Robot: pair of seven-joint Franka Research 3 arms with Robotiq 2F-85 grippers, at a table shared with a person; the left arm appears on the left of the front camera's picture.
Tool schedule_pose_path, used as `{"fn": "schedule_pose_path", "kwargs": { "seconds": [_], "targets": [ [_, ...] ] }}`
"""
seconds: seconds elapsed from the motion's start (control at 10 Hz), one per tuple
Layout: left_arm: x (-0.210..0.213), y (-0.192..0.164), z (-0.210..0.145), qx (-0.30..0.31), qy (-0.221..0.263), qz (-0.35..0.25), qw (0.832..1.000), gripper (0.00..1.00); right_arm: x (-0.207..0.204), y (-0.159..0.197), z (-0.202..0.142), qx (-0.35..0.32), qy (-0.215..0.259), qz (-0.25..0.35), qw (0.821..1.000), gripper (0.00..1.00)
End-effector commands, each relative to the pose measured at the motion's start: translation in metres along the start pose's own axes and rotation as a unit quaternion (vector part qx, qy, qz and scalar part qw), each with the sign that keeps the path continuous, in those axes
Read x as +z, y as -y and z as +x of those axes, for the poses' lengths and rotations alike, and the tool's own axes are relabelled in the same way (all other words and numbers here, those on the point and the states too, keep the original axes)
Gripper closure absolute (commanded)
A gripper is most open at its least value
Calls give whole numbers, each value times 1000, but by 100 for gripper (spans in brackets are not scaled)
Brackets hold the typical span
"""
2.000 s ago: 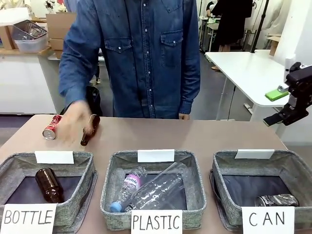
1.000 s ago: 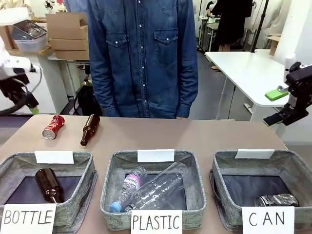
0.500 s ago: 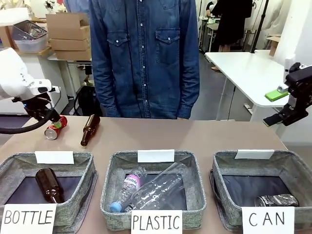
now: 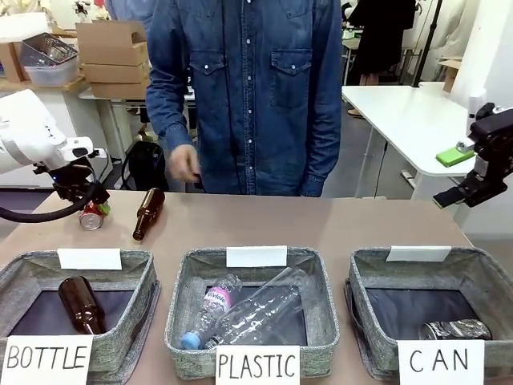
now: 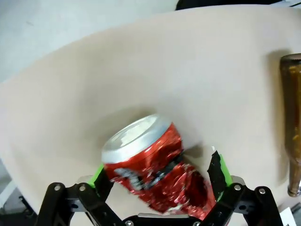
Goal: Sort the can waste into the basket.
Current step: Pick up the can waste from the table and place it in the right Fabric basket.
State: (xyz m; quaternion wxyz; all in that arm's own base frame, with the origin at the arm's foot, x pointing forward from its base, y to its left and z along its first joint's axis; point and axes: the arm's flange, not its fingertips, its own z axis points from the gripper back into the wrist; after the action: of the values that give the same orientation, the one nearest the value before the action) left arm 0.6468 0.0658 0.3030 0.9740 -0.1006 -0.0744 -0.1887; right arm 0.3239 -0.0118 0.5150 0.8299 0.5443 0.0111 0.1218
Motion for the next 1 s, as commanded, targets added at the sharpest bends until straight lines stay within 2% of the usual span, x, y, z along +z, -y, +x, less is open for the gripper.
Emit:
{"fn": "schedule_pose_path", "kwargs": {
  "seconds": [0.0, 0.1, 0.2, 0.3, 0.5, 0.6, 0.7, 0.9],
  "targets": [
    [5, 0, 5, -1, 9, -47, 999, 23, 3, 1, -2, 8, -6, -4, 1000, 0],
    [6, 0, 5, -1, 4, -37, 999, 59, 3, 1, -2, 8, -6, -4, 1000, 0],
    [7, 1, 5, -2, 4, -33, 999, 82, 3, 1, -2, 8, -6, -4, 1000, 0],
    [8, 2, 4, -3, 4, -28, 1000, 100, 3, 1, -2, 8, -6, -4, 1000, 0],
    [10, 1, 2, -4, 7, -27, 1000, 100, 3, 1, -2, 8, -6, -4, 1000, 0],
    [11, 1, 1, -4, 6, -20, 1000, 96, 3, 1, -2, 8, -6, -4, 1000, 0],
    [13, 0, 0, -3, 6, -20, 1000, 100, 3, 1, -2, 8, -6, -4, 1000, 0],
    [15, 0, 0, -1, 6, -15, 1000, 100, 3, 1, -2, 8, -6, -4, 1000, 0]
  ]
}}
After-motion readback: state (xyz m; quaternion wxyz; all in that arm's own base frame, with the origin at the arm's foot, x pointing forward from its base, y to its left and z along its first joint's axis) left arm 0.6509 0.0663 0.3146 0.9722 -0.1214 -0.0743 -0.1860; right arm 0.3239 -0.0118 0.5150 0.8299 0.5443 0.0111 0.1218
